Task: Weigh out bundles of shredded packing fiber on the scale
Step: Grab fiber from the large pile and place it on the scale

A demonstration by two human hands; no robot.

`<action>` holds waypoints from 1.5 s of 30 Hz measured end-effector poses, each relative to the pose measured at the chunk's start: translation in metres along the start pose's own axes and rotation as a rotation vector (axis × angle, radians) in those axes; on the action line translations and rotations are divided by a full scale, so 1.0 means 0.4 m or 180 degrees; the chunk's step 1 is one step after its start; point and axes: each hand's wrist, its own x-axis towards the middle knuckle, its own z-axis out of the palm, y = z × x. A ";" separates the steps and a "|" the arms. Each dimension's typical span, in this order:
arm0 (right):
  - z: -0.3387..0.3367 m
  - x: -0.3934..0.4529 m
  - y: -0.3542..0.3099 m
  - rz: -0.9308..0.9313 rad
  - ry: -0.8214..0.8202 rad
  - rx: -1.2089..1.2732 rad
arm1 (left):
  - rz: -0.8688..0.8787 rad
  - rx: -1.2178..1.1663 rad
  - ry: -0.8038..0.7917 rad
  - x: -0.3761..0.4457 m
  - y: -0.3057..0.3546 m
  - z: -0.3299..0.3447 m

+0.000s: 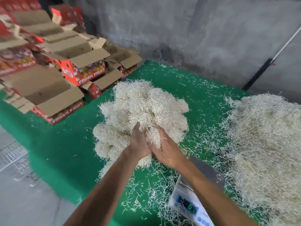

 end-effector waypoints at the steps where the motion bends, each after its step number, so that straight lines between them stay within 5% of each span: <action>1: 0.018 0.014 -0.008 0.0044 -0.0245 0.0039 | -0.0090 -0.0179 -0.0041 0.004 0.012 -0.016; 4: 0.061 0.119 -0.075 -0.0259 -0.0286 -0.0304 | 0.0498 0.0323 0.0768 0.028 0.040 -0.091; 7: 0.096 0.220 -0.152 -0.0384 0.0502 -0.0388 | 0.1249 0.1064 0.1528 0.047 0.062 -0.187; 10: 0.137 0.262 -0.180 -0.0398 0.0802 -0.0453 | 0.1916 0.1335 0.1535 0.064 0.060 -0.269; 14: 0.188 0.254 -0.125 -0.0113 0.0110 -0.1521 | 0.1973 0.2403 0.1445 0.126 0.037 -0.328; 17: 0.203 0.229 -0.092 -0.0040 -0.0197 -0.0822 | 0.2319 0.3037 0.1571 0.127 0.028 -0.326; 20: 0.185 0.212 -0.079 -0.0199 0.0131 -0.0355 | 0.3006 0.3292 0.1524 0.105 0.029 -0.288; 28: 0.046 0.112 -0.011 -0.0040 0.0969 0.0256 | 0.3579 0.3753 0.0588 0.064 0.006 -0.090; 33: -0.101 -0.053 0.167 0.0680 0.1340 -0.0091 | 0.2686 0.3457 -0.0267 0.094 -0.100 0.129; 45: -0.354 -0.499 0.536 0.1951 0.1913 -0.0323 | 0.2195 0.3478 -0.2044 0.113 -0.499 0.641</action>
